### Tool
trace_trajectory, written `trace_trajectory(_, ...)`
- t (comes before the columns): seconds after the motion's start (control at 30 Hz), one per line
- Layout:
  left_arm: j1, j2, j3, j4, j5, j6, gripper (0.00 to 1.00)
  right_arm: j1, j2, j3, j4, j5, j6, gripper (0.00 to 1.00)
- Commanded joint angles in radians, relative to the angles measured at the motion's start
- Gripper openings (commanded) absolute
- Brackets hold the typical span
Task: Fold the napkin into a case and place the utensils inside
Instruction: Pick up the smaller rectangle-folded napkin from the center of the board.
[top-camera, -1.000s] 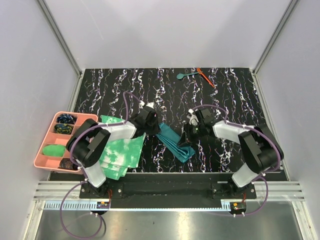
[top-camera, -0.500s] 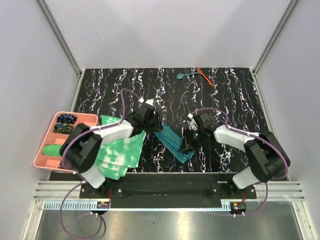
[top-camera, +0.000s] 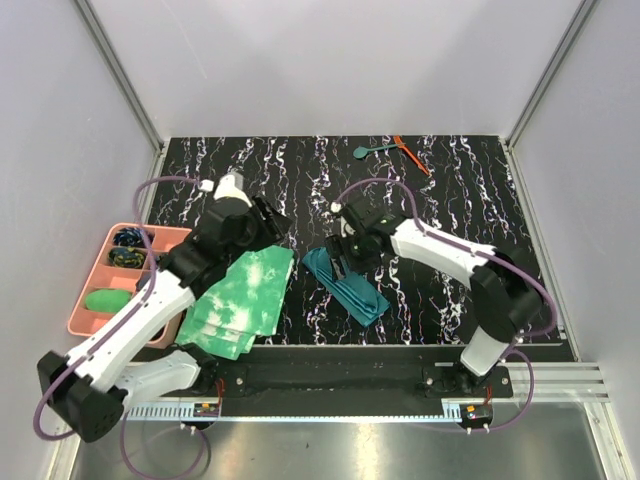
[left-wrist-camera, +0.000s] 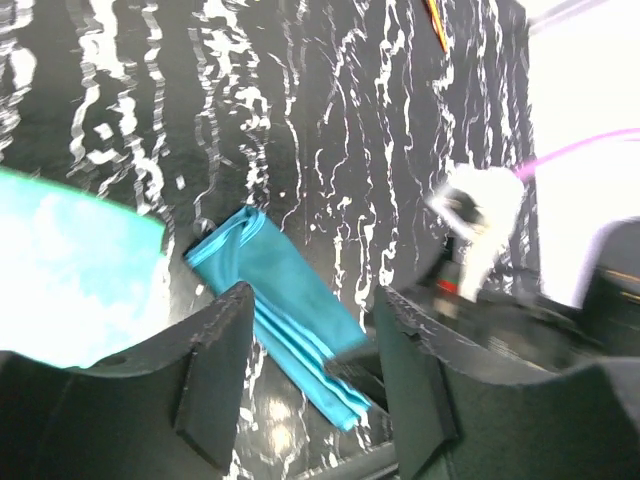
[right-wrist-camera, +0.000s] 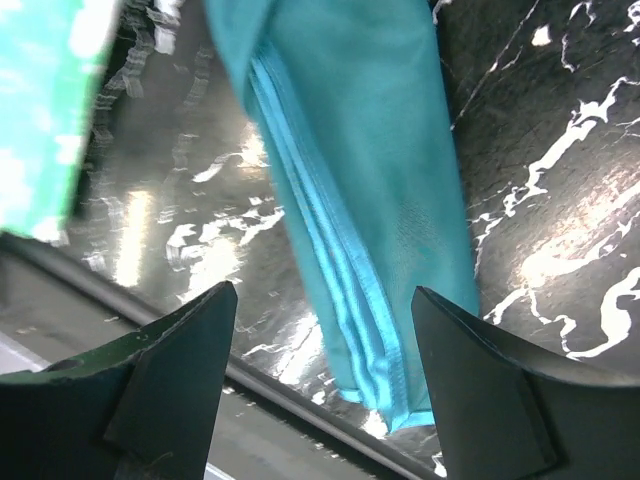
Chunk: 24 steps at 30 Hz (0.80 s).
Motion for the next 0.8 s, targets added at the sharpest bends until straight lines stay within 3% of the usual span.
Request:
trace_trajectory(0.0,0.011,-0.149,-0.021,-0.154,-0.141,-0.106,0.60,0.076,0.087,0.081,-0.108,0.149,-0.056,0.79)
trace_trajectory(0.23,0.016,-0.275,-0.029,-0.222,-0.192,-0.094,0.63,0.169,0.173,0.165,-0.136,0.270,-0.048,0.75)
trace_trajectory(0.77,0.014,-0.275,-0.047,-0.232,-0.159,-0.068,0.63,0.263,0.316,0.237,-0.181,0.394,-0.065,0.63)
